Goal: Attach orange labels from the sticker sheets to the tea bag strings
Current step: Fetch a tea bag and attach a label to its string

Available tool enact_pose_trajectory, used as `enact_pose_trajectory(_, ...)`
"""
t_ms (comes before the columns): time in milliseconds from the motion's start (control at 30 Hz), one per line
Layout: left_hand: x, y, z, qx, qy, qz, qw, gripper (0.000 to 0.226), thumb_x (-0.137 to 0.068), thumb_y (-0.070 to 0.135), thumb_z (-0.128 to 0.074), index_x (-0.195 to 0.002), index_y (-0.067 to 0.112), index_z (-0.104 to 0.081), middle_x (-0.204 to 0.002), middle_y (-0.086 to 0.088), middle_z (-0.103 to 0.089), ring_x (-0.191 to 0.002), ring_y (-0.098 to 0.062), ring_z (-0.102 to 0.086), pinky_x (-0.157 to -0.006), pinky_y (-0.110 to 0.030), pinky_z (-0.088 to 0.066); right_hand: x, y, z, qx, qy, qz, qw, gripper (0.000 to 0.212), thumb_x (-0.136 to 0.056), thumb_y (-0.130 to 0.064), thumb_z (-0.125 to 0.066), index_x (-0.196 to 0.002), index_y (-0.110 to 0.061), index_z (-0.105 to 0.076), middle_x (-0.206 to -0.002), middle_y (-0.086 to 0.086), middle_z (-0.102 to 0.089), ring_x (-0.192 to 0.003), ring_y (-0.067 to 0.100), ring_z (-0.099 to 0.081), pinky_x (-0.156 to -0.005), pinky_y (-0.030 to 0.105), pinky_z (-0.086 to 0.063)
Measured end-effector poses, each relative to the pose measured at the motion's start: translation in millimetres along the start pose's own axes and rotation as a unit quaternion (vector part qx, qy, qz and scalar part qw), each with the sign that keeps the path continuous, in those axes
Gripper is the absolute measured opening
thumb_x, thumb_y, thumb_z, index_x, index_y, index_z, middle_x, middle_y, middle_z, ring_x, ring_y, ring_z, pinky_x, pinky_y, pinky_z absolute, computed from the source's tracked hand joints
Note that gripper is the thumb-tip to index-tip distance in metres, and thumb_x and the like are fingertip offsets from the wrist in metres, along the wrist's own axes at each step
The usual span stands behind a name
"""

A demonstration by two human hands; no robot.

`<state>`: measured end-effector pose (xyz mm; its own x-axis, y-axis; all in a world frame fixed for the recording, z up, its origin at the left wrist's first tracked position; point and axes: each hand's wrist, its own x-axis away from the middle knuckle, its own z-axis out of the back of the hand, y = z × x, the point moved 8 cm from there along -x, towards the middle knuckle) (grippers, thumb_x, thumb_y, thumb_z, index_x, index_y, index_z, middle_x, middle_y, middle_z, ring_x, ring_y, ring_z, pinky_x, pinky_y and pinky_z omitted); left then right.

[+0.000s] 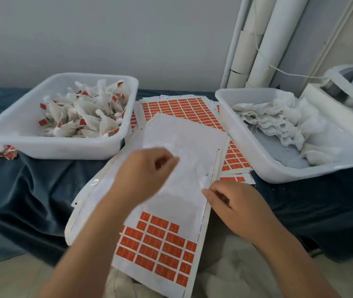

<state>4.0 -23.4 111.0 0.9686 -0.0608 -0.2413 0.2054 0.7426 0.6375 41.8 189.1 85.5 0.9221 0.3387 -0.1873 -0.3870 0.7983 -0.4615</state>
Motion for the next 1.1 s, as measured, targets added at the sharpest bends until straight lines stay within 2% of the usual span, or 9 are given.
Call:
enact_pose_trajectory(100, 29, -7, -43, -0.071, -0.029, 0.026, 0.997, 0.031, -0.098, 0.064, -0.056, -0.112, 0.042, -0.072, -0.113, 0.026, -0.068, -0.1, 0.003, -0.061, -0.092, -0.02, -0.049, -2, 7, 7, 0.007, 0.026, -0.001, 1.0, 0.029, -0.099, -0.058, -0.047, -0.083, -0.036, -0.059, -0.079, -0.018, -0.062, -0.078, 0.002, -0.061, -0.067, 0.013, -0.044)
enact_pose_trajectory(233, 42, -18, -85, -0.211, -0.159, -0.003, 0.964, 0.063, -0.101, 0.068, -0.024, -0.152, 0.038, -0.048, -0.163, 0.018, -0.041, -0.152, -0.01, -0.036, -0.127, -0.036, -0.022, -4, 43, 55, 0.024, 0.189, -0.04, 0.981, 0.022, -0.101, -0.044, -0.057, -0.112, -0.028, -0.069, -0.129, -0.011, -0.057, -0.113, -0.006, -0.047, -0.093, 0.019, -0.041)
enact_pose_trajectory(367, 42, -24, -104, -0.24, -0.181, -0.013, 0.954, 0.085, -0.089, 0.074, 0.005, -0.164, 0.04, -0.015, -0.174, 0.018, -0.008, -0.162, -0.014, -0.003, -0.131, -0.044, 0.002, 5, 100, 123, 0.017, 0.331, -0.125, 0.935, 0.024, -0.106, -0.036, -0.057, -0.112, -0.018, -0.072, -0.127, -0.001, -0.059, -0.114, 0.005, -0.05, -0.099, 0.034, -0.043)
enact_pose_trajectory(533, 41, -25, -114, -0.246, -0.155, -0.026, 0.956, 0.094, -0.085, 0.078, 0.022, -0.164, 0.04, -0.013, -0.175, 0.017, -0.005, -0.162, -0.015, 0.001, -0.13, -0.044, 0.007, -35, 190, 168, 0.128, 0.152, -0.276, 0.94, 0.021, -0.099, -0.03, -0.067, -0.115, -0.021, -0.076, -0.127, 0.003, -0.069, -0.117, 0.028, -0.062, -0.094, 0.038, -0.045)
enact_pose_trajectory(633, 41, -25, -114, -0.238, -0.148, -0.023, 0.96, 0.094, -0.084, 0.078, 0.02, -0.164, 0.041, -0.013, -0.174, 0.018, -0.004, -0.162, -0.014, 0.003, -0.129, -0.043, 0.01, -55, 235, 161, 0.266, -0.059, -0.349, 0.897, 0.03, -0.091, -0.032, -0.076, -0.121, -0.027, -0.073, -0.129, 0.004, -0.069, -0.117, 0.029, -0.062, -0.093, 0.036, -0.048)
enact_pose_trajectory(700, 41, -25, -114, -0.235, -0.15, -0.023, 0.96, 0.09, -0.087, 0.078, 0.016, -0.164, 0.041, -0.012, -0.174, 0.018, -0.003, -0.162, -0.013, 0.003, -0.129, -0.042, 0.011, -61, 253, 153, 0.326, -0.11, -0.359, 0.868, 0.022, -0.089, -0.033, -0.076, -0.108, -0.024, -0.075, -0.112, 0.002, -0.07, -0.104, 0.027, -0.064, -0.09, 0.035, -0.053)
enact_pose_trajectory(833, 41, -27, -112, -0.228, -0.15, -0.017, 0.962, 0.091, -0.084, 0.079, 0.017, -0.164, 0.043, -0.008, -0.174, 0.02, 0.001, -0.161, -0.011, 0.006, -0.13, -0.042, 0.01, -68, 267, 155, 0.351, -0.092, -0.347, 0.865, 0.006, -0.089, -0.028, -0.071, -0.086, -0.023, -0.074, -0.088, -0.001, -0.066, -0.085, 0.023, -0.062, -0.076, 0.033, -0.049)
enact_pose_trajectory(967, 41, -27, -111, -0.224, -0.149, -0.013, 0.963, 0.087, -0.086, 0.077, 0.008, -0.165, 0.043, -0.008, -0.174, 0.02, 0.0, -0.161, -0.011, 0.006, -0.13, -0.043, 0.009, -68, 264, 179, 0.267, -0.027, -0.303, 0.915, 0.036, -0.098, -0.037, -0.07, -0.065, -0.024, -0.067, -0.075, 0.0, -0.064, -0.073, 0.021, -0.059, -0.064, 0.034, -0.038)
enact_pose_trajectory(1100, 41, -26, -111, -0.222, -0.142, -0.017, 0.964, 0.087, -0.087, 0.077, 0.008, -0.164, 0.043, -0.01, -0.174, 0.02, -0.003, -0.161, -0.011, 0.004, -0.131, -0.042, 0.008, -61, 228, 196, 0.156, 0.038, -0.282, 0.946, 0.02, -0.094, -0.04, -0.076, -0.078, -0.028, -0.076, -0.082, -0.005, -0.075, -0.069, 0.016, -0.072, -0.067, 0.032, -0.049)
